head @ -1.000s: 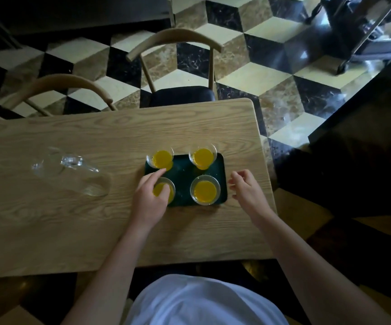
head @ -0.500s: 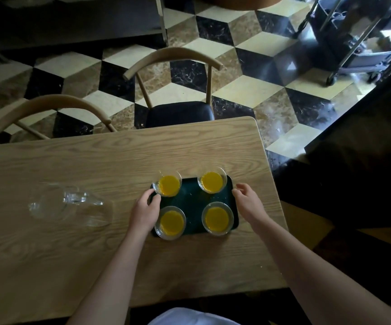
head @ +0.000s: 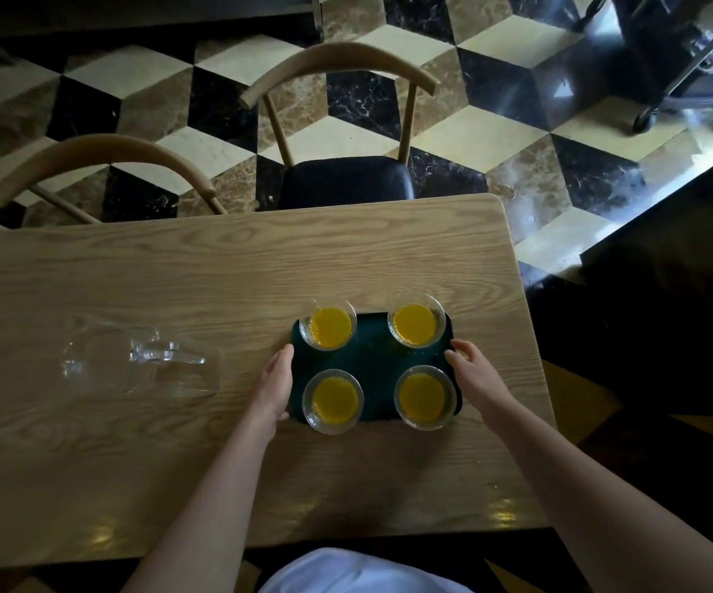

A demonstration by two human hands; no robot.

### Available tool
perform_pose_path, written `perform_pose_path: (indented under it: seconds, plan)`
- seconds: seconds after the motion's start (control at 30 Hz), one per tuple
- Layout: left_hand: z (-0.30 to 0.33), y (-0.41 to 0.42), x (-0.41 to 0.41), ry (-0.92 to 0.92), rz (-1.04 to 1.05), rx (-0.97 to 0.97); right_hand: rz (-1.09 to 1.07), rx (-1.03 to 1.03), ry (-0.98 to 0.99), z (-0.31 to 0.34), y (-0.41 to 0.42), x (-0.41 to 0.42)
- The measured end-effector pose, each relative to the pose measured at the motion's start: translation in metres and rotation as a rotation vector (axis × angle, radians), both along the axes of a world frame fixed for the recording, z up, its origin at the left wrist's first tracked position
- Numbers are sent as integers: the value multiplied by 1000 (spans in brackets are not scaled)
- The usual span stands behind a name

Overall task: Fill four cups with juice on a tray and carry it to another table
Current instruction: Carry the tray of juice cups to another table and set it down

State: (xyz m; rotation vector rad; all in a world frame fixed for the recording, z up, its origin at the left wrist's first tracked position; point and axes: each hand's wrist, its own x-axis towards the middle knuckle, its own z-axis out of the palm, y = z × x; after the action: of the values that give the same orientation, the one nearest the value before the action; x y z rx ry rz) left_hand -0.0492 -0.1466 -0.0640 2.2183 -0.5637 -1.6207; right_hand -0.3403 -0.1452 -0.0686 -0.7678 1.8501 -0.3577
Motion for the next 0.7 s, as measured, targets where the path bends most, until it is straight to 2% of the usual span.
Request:
perform_pose_path:
  seconds: [0.23,0.5,0.7]
  plan:
    - [-15,-1,8,9,10,44,-122,-10,-55,-12,1,-4]
    - [-22,-15,10,119,50,175,-169,-15,-114,-19,3,-8]
    - [-27,-24,9,150,38,147,-222,12,-210,-25,-1,-8]
